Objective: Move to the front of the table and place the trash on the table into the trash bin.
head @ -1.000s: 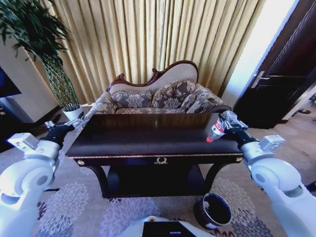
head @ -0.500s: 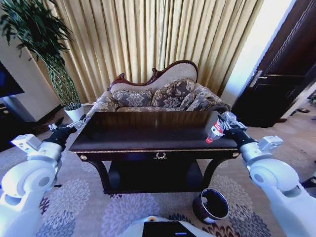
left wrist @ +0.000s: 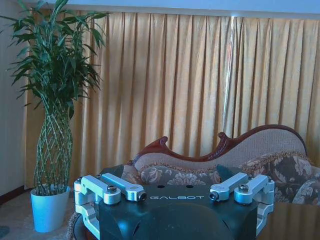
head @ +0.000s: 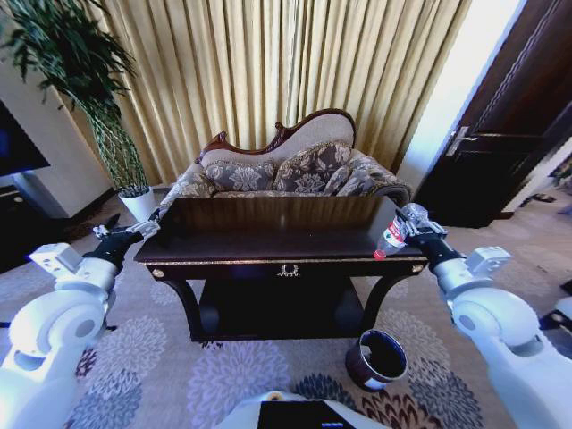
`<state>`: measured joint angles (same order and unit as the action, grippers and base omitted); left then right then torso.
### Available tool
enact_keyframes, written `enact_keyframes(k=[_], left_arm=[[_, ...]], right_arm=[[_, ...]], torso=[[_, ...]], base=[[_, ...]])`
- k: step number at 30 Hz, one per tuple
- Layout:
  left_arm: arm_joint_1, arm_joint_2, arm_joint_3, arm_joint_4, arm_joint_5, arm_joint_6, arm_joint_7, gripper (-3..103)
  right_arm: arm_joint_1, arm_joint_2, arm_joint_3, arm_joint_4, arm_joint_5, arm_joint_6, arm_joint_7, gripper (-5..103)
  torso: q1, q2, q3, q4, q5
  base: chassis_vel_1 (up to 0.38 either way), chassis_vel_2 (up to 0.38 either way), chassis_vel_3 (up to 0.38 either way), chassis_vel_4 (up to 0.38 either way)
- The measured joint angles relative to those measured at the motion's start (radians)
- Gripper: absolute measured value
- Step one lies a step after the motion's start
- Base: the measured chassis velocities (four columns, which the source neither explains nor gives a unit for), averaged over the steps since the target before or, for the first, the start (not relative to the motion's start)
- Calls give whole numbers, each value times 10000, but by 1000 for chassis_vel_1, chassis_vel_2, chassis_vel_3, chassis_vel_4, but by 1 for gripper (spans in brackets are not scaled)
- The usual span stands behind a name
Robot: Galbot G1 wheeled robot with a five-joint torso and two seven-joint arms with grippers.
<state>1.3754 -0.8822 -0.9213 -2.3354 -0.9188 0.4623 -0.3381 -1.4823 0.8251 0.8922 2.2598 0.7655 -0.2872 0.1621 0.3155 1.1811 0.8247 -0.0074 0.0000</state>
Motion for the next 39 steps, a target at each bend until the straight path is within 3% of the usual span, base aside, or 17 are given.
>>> enact_keyframes(k=[18,29,36,39], left_arm=[[-82,-25,209,34,75,146,13,100],[-63,-117,378,44,244,76,72,100],[-32,-154,466,45,370,30,101,100],[-6,-155,510,42,470,-112,113,100]], right_arm=[[-75,124,-96,-142,-178,-51,-154,25],[-95,800,-663,-860,-638,-9,-166,25],[109,1708,-1421,-2927,-1997,522,-579,25],[741,2062,-1846,-4824,-2691,1017,-732,25]], torso=[[1,0,1,-1,1],[-1,1,0,0,-2],[0,0,2,-3,1],[0,0,1,1,0]], base=[[77,-75,-63,64],[43,-38,-39,35],[0,0,0,0],[0,0,0,0]])
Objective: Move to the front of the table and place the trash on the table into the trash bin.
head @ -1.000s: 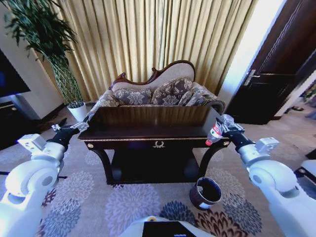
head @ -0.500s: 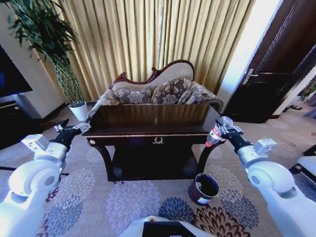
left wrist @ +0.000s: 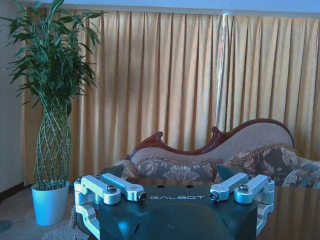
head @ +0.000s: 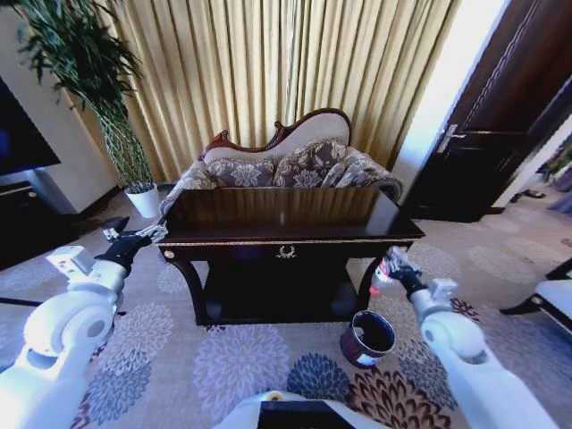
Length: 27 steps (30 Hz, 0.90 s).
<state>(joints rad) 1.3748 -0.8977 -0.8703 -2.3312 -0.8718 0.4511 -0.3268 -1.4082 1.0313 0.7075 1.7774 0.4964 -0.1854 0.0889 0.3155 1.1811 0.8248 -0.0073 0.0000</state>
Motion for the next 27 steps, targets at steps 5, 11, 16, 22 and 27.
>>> enact_keyframes(k=[5,11,16,22,27], left_arm=[[36,5,3,-9,48,-52,42,100],[31,-63,99,-6,155,-93,43,100],[57,-136,168,-25,274,-110,44,100],[126,-174,216,-166,342,-123,47,100],[160,-174,159,-191,348,-135,47,100]], right_arm=[[753,187,-382,-2133,-572,660,-170,25],[2323,395,-888,-6585,-1852,2332,-498,25],[3211,550,-1220,-8076,-1725,2688,-529,25],[4017,1084,-1497,-8586,-1683,2726,-546,25],[4217,1310,-1524,-8798,-1885,2691,-546,25]], torso=[[1,0,1,1,-2],[1,0,1,-1,0],[1,-1,1,-3,0],[1,-1,0,3,-1],[1,-1,0,-2,-1]], base=[[0,0,0,0],[0,0,0,0],[0,0,0,0],[0,0,0,0],[0,0,0,0]])
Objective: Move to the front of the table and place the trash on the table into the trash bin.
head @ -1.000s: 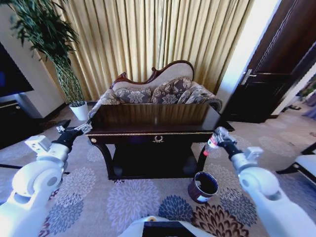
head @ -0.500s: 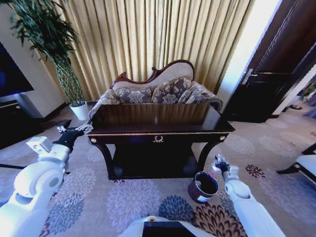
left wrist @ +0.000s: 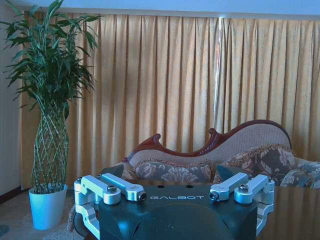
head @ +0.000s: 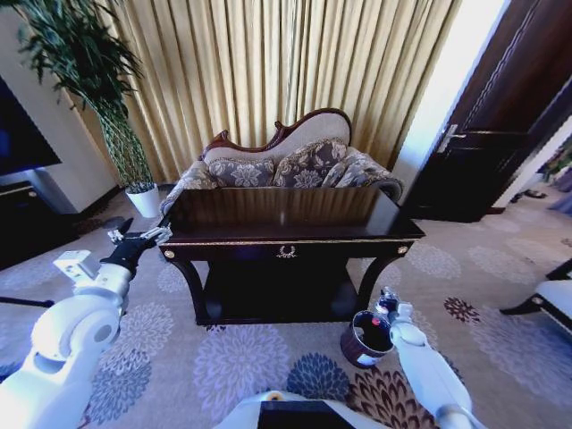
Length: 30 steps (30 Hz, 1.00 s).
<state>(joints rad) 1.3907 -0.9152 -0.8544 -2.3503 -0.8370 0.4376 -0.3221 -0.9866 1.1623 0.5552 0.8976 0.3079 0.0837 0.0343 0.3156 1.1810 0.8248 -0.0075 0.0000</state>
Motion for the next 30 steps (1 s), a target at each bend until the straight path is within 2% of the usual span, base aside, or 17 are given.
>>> enact_keyframes(k=[3,4,5,7,8,11,12,15,18,21,24,30], left_arm=[[29,-15,-20,-12,8,-14,2,100],[40,-34,-19,-14,21,-20,16,100],[40,-34,-19,-14,21,-20,16,100],[37,-73,38,-14,77,-33,47,100],[37,-73,38,-14,77,-33,47,100],[-38,-85,206,10,203,-76,61,100],[-38,-85,206,10,203,-76,61,100],[-113,-71,299,34,230,-122,63,100],[-129,-65,330,58,246,-167,64,100],[-132,-75,349,77,280,-208,64,100],[-122,-96,351,84,297,-217,71,100],[-116,-112,352,92,307,-220,82,100]], right_arm=[[80,42,32,-148,-180,17,1,24],[80,38,48,-179,-271,49,2,29],[80,38,48,-179,-271,49,2,29],[73,8,99,-187,-337,78,8,40],[73,8,99,-187,-337,78,8,40],[14,-73,162,-191,-342,95,20,56],[14,-73,162,-191,-342,95,20,56],[-60,-139,191,-154,-333,96,26,73],[-92,-169,203,-106,-320,96,29,78],[-170,-226,209,16,-280,96,33,94],[-234,-258,208,110,-260,96,35,99],[-338,-280,207,221,-198,76,36,100]], torso=[[0,0,0,2,-1],[1,0,0,-2,0],[1,0,0,-2,0],[0,0,-1,-1,-1],[0,0,-1,-1,-1],[0,0,0,0,0],[0,0,0,0,0],[0,0,0,-1,1],[0,0,0,0,1],[0,1,-1,0,1],[0,0,0,0,1],[0,0,0,0,1]], base=[[0,0,0,0],[0,0,0,0],[0,0,0,0],[0,0,0,0],[0,0,0,0],[0,0,0,0],[0,0,0,0],[0,0,0,0],[0,0,0,0],[0,0,0,0],[0,0,0,0],[0,0,0,0]])
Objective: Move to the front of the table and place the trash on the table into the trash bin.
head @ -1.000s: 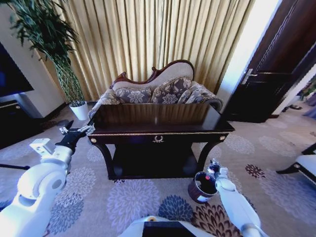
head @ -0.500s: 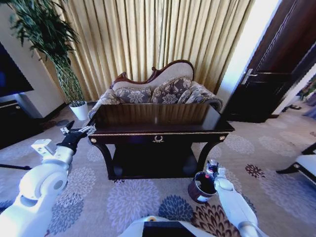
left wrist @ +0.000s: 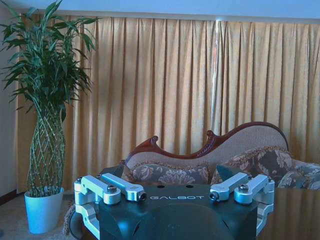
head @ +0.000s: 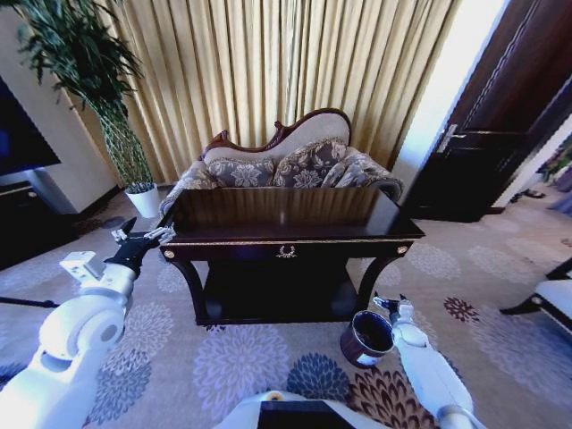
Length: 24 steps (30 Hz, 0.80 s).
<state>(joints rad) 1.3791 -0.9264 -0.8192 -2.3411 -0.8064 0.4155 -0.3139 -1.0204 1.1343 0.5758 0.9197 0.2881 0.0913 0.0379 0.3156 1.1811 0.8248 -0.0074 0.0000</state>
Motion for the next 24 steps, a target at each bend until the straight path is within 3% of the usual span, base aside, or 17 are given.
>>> enact_keyframes(k=[18,24], left_arm=[[-51,1,61,5,15,0,13,100],[-74,0,35,27,17,0,13,100]], right_arm=[[-296,-50,62,247,207,-157,6,100],[-1273,-294,98,2521,1555,-1409,12,100]], torso=[[0,0,0,1,0],[0,0,0,0,0]], base=[[0,0,0,0],[0,0,0,0]])
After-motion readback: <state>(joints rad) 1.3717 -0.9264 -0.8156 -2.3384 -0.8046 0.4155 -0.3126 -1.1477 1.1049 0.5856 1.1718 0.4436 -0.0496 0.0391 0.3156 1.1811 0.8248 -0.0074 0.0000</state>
